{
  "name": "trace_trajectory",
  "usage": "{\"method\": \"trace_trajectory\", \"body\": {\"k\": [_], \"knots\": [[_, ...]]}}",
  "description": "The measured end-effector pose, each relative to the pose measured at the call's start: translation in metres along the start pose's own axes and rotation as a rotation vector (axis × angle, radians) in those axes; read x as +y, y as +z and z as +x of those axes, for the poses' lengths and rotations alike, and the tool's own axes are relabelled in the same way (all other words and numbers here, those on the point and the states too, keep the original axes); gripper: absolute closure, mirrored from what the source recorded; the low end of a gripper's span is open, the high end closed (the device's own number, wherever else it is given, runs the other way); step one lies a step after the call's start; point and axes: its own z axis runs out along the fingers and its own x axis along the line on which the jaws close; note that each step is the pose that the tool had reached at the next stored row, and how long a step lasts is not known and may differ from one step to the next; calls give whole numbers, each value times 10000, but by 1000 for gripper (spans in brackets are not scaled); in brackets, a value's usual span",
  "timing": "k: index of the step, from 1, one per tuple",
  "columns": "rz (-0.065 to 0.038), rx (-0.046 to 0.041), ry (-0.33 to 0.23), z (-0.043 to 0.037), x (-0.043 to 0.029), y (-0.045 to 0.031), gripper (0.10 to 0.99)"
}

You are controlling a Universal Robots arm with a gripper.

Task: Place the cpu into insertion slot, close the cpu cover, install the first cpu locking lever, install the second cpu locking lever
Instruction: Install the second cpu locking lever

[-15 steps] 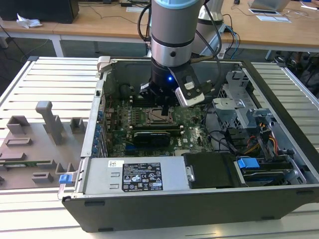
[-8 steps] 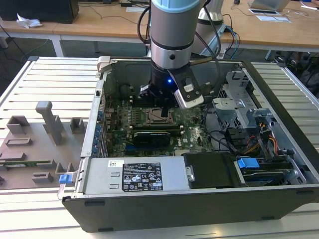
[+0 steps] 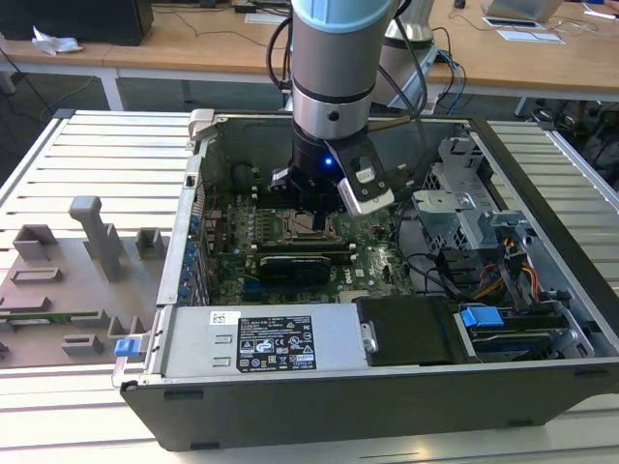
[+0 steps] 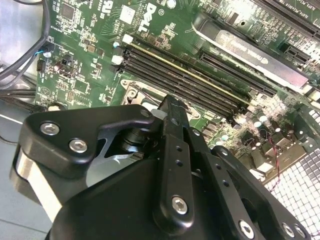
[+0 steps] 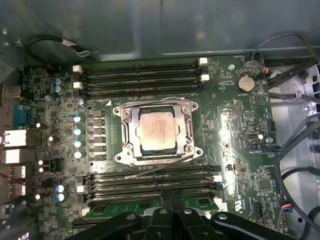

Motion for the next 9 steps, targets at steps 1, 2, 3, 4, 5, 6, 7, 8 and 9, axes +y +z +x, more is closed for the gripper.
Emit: {"method": "trace_trajectory", "body": {"k": [1,2,3,4,5,6,7,8,9], "knots": [[0,0,0,0,-1,8,980],[1,0,0,0,-2,15,980],[1,0,0,1,-3,20,980],[0,0,0,1,-4,29,980],[1,0,0,1,-6,41,980],[1,0,-1,2,-8,56,980],[0,0,-1,2,-10,73,980],[0,0,-1,3,-12,90,980],[0,0,-1,4,-13,119,980]]}}
